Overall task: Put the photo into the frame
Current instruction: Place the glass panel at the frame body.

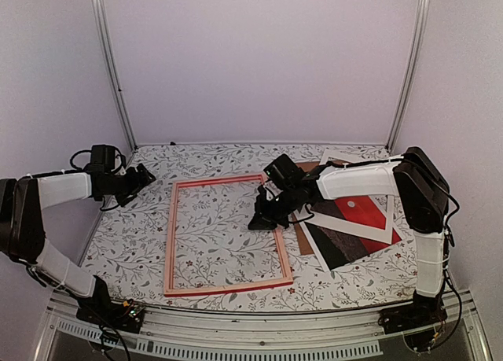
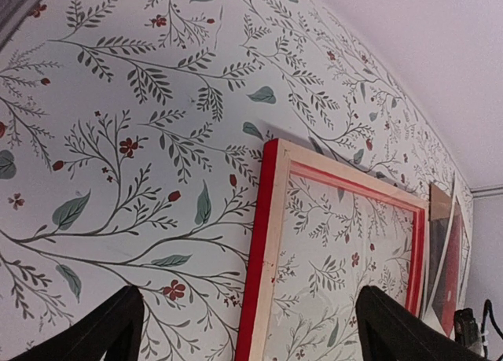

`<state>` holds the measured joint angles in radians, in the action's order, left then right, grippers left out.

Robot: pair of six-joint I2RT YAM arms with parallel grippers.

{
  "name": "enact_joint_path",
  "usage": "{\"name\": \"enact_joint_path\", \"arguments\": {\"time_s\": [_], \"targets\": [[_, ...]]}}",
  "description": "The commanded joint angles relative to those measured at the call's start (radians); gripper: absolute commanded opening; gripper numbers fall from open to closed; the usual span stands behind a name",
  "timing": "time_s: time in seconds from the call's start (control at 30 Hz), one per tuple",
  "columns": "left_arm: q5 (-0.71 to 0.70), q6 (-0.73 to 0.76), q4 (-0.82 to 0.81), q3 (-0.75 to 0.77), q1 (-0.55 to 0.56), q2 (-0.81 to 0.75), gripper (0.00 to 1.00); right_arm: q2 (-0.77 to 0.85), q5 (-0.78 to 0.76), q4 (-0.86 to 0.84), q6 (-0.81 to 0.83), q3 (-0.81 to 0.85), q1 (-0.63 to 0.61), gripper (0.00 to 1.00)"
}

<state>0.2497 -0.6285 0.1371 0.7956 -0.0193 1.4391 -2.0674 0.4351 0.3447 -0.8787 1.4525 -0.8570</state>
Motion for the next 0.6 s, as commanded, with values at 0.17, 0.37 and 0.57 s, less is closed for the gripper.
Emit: {"name": "enact_joint_path", "arguments": {"time_s": [0.17,0.37,0.57], "targets": [[-0.007,0.013,-0.012,0.004,0.012,-0.003,0.96,0.024,-0.029,0.010,-0.008,0.006,-0.005,0.00],[-0.009,0.013,-0.012,0.002,0.012,-0.004,0.96,0.025,-0.029,0.011,-0.008,0.006,-0.005,0.00],[-0.008,0.014,-0.012,0.002,0.013,-0.002,0.96,0.026,-0.031,0.012,-0.008,0.004,-0.005,0.00]]}}
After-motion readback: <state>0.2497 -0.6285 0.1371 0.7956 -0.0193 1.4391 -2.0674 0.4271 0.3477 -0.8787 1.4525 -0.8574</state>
